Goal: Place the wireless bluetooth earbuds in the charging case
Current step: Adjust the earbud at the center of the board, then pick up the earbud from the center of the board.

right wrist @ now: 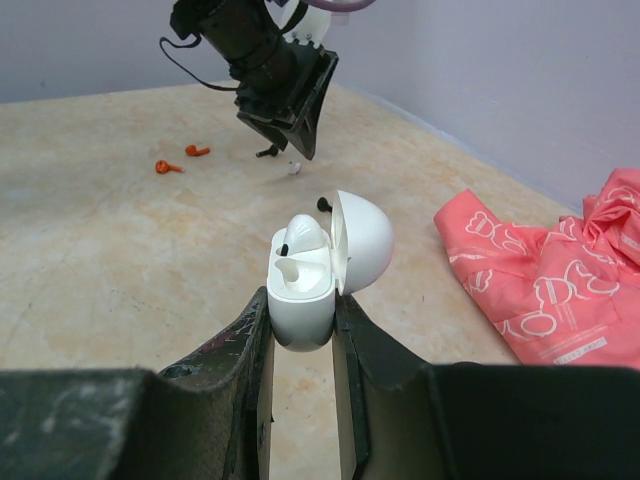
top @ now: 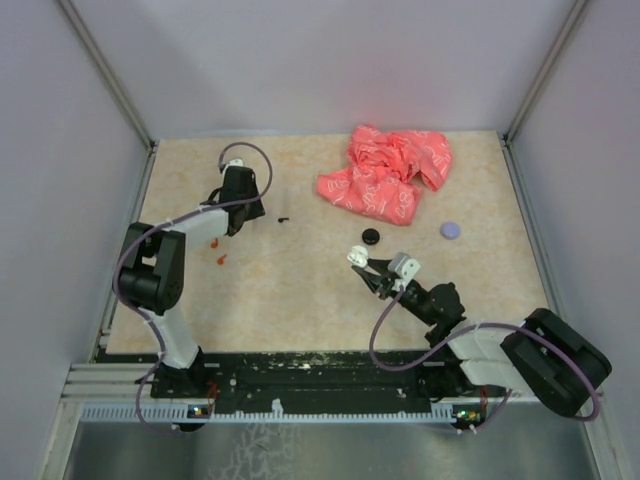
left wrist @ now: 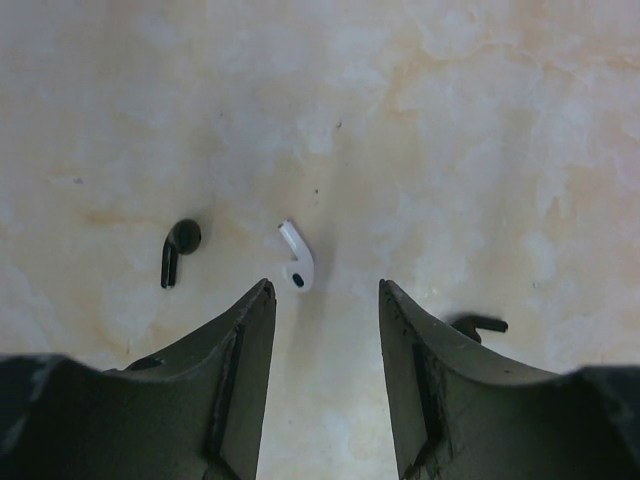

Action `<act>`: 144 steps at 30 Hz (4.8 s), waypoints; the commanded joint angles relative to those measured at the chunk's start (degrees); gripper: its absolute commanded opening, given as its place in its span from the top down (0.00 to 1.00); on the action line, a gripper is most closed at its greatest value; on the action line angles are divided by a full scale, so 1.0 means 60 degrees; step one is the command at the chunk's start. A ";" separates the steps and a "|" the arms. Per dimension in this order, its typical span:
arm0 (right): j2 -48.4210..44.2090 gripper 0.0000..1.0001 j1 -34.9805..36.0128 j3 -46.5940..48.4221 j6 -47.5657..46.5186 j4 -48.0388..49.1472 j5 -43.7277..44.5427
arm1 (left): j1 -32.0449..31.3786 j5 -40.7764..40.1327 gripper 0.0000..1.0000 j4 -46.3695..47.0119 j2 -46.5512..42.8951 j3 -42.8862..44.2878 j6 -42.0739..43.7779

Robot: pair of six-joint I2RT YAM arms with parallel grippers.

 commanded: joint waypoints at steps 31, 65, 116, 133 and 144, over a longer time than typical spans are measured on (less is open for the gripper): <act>-0.0374 1.00 0.0011 0.0238 -0.0290 0.0127 -0.0126 | 0.0022 0.2843 0.76 -0.2255 -0.0182 -0.0262 0.0682; -0.0620 1.00 0.0011 0.0172 -0.0290 0.0050 -0.0073 | -0.3958 0.0505 0.52 -0.4316 -0.1789 -0.1831 -0.0294; -0.0715 1.00 0.0011 0.0216 -0.0234 -0.0092 -0.0234 | -0.3634 0.0930 0.66 -0.3039 -0.1722 -0.1784 -0.1175; -0.0669 1.00 0.0011 0.0245 -0.0253 -0.0111 -0.0275 | -0.3889 0.0528 0.76 -0.3335 -0.1359 -0.1640 -0.1106; -0.0913 1.00 0.0011 0.0308 -0.0243 -0.0506 -0.0390 | -0.4440 -0.0325 0.84 -0.3588 -0.2174 -0.1300 -0.0340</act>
